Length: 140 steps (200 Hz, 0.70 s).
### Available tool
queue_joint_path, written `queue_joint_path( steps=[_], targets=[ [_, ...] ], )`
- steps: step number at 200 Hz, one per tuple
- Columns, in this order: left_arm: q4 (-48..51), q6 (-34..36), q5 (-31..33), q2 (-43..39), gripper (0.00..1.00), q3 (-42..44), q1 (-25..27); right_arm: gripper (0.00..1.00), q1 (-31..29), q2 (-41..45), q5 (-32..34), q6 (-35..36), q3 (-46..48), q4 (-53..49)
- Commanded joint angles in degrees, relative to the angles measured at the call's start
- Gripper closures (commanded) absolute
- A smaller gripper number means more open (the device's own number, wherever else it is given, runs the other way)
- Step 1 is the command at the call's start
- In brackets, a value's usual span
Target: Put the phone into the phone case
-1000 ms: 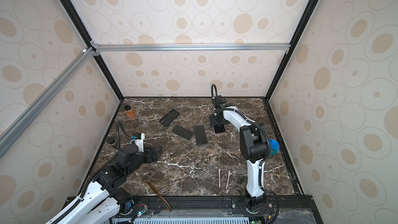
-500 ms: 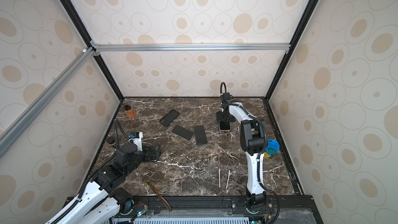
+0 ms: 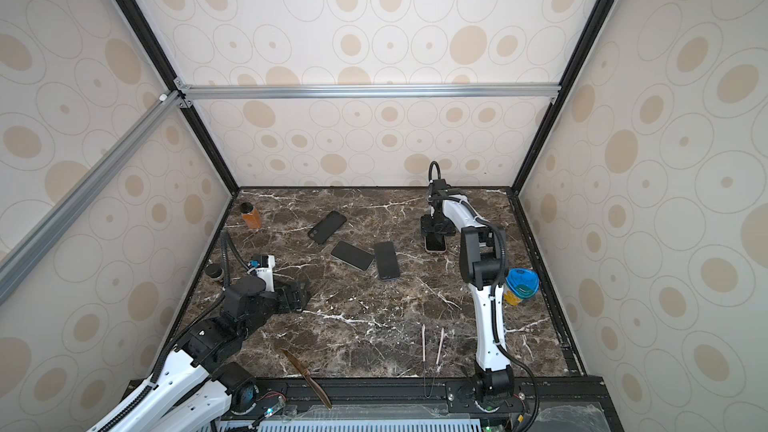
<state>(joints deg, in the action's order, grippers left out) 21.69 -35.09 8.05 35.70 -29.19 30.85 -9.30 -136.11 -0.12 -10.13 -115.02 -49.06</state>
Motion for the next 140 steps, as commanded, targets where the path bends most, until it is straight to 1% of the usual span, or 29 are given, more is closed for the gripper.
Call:
queue_joint_path(
  steps=[1, 22, 42, 57, 120, 127, 140],
  targets=[
    [0.4, 0.0, 0.6, 0.1, 0.00, -1.3, -0.4, 0.51, 0.0, -0.8, -0.3, -0.8, -2.5, -2.7],
    [0.4, -0.1, 0.5, 0.7, 0.00, -1.2, -0.4, 0.45, 0.0, -1.0, 0.0, -1.0, -2.6, -3.0],
    [0.5, -0.3, 0.2, 0.9, 0.00, -1.0, -0.4, 0.38, -0.1, -1.3, -0.2, -0.9, -2.8, -3.7],
    [0.7, -0.4, 0.3, 0.9, 0.00, -1.0, -0.4, 0.31, 0.0, -1.3, -1.5, -0.4, -2.8, -3.9],
    [1.2, -0.2, 0.6, 1.0, 0.00, -1.4, -0.4, 0.15, 0.0, 0.5, -1.3, 0.3, -1.6, -3.6],
    [1.3, -0.2, 0.6, 1.1, 0.00, -1.5, -0.4, 0.12, 0.0, 0.7, -1.3, 0.4, -1.4, -3.5],
    [1.3, -0.3, 0.5, 1.3, 0.00, -1.5, -0.4, 0.09, 0.1, 1.3, -1.3, 0.6, -1.0, -3.3]
  ],
)
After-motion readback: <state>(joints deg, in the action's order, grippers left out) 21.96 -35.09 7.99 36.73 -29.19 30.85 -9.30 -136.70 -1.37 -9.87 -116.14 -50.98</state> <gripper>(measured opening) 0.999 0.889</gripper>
